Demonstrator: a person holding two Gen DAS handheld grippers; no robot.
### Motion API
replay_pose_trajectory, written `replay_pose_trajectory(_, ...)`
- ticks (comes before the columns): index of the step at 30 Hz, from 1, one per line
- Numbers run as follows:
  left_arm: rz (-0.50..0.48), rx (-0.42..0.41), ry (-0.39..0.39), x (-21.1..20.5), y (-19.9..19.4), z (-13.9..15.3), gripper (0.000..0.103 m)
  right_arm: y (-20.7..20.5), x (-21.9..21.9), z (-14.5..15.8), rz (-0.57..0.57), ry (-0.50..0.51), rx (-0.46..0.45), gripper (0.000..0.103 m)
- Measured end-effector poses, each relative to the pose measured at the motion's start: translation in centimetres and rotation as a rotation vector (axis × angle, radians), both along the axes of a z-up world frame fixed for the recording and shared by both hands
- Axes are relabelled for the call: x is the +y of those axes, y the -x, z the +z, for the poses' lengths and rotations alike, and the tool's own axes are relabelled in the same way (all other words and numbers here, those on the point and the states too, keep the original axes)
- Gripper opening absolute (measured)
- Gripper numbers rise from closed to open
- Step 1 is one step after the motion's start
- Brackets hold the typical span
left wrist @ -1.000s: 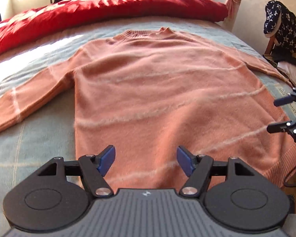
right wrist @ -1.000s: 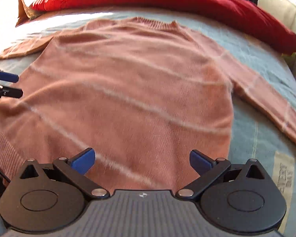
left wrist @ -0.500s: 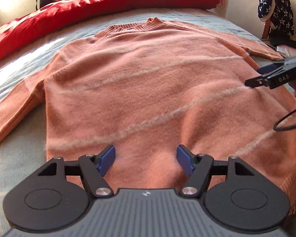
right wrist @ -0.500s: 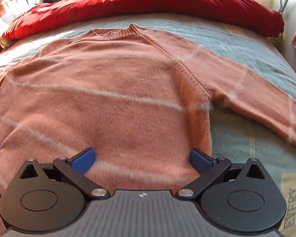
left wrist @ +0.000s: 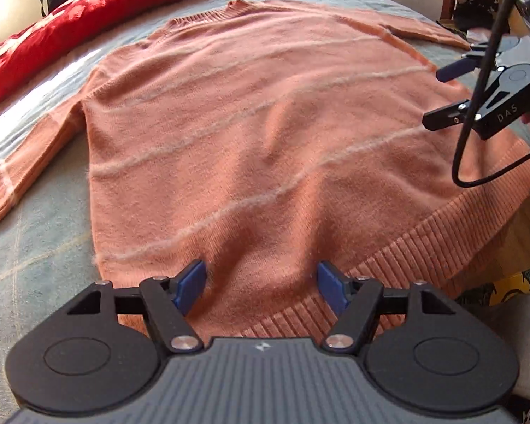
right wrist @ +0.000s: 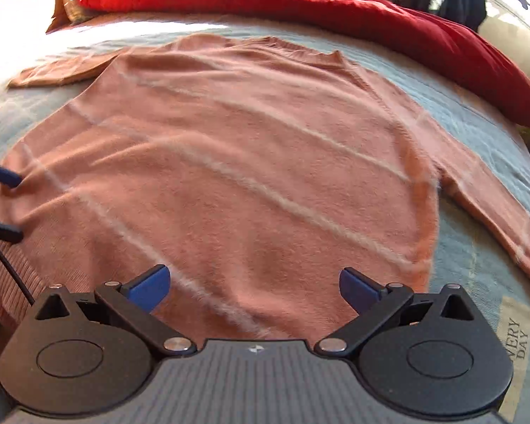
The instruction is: Fold clothes
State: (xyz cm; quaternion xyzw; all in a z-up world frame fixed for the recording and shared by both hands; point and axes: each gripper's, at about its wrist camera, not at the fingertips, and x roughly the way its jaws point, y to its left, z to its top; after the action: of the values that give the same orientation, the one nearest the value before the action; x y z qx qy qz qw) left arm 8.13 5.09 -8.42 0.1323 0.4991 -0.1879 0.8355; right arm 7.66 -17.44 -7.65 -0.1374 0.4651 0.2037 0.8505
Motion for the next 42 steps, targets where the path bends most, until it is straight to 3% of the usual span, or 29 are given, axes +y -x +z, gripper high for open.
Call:
replay_pose_trajectory(3, 0.11, 0.071, 0.063, 1.7, 1.3, 0.0, 0.073, 1.9, -0.9, -1.4, -0.003, 0.008, 0.085, 0.103)
replay_pose_trajectory(7, 0.038, 0.095, 0.019, 1.2, 2.2, 1.6, 0.072, 3.7, -2.3, -0.7, -0.02, 0.034, 0.14, 0.103)
replay_pose_trajectory(11, -0.004, -0.04, 0.085, -0.5, 0.1, 2.7, 0.072, 3.5, -0.5, 0.5, 0.058, 0.006, 0.049, 0.103)
replay_pose_trajectory(15, -0.104, -0.136, 0.14, -3.6, -3.2, 1.9, 0.072, 1.7, 1.6, -0.4, 0.126, -0.016, 0.026, 0.103)
replay_pose_trajectory(20, -0.214, -0.06, 0.164, -6.0, -3.5, 0.2, 0.073, 4.6, -2.2, -2.1, 0.076, -0.032, 0.071, 0.103)
replay_pose_trajectory(25, -0.206, -0.041, 0.169, -6.3, -1.9, 0.9, 0.078, 7.2, -4.3, -1.6, 0.067, 0.055, 0.163, 0.103)
replay_pose_trajectory(29, -0.188, -0.059, 0.151, -6.5, -1.7, 1.6, 0.078, 7.2, -3.1, -0.3, 0.118, 0.054, 0.102, 0.103)
replay_pose_trajectory(31, -0.172, -0.087, 0.13, -6.4, -2.3, 2.0, 0.078, 6.9, -2.9, -1.1, 0.113, 0.052, 0.122, 0.103)
replay_pose_trajectory(37, -0.139, -0.022, 0.089, -5.7, -1.1, 1.5, 0.078, 9.8, -4.6, -2.8, 0.202, 0.198, 0.128, 0.103)
replay_pose_trajectory(42, -0.111, 0.036, 0.055, -5.0, 0.0, 1.0, 0.079, 9.8, -5.3, -0.3, 0.158, 0.129, 0.171, 0.103)
